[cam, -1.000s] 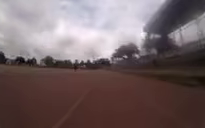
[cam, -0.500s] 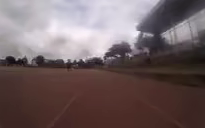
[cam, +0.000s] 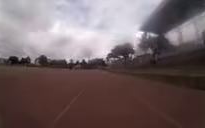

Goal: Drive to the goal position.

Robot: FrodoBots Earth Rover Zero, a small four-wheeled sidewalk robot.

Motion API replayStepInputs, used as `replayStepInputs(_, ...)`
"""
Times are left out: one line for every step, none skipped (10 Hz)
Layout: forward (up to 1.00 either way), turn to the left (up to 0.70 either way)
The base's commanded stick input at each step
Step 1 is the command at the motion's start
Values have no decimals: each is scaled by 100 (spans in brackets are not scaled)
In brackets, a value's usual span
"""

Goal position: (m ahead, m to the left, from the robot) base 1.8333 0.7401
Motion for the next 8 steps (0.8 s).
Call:
replayStepInputs(100,0)
replayStepInputs(100,0)
replayStepInputs(100,0)
replayStepInputs(100,0)
replayStepInputs(100,0)
replayStepInputs(100,0)
replayStepInputs(100,0)
replayStepInputs(100,-3)
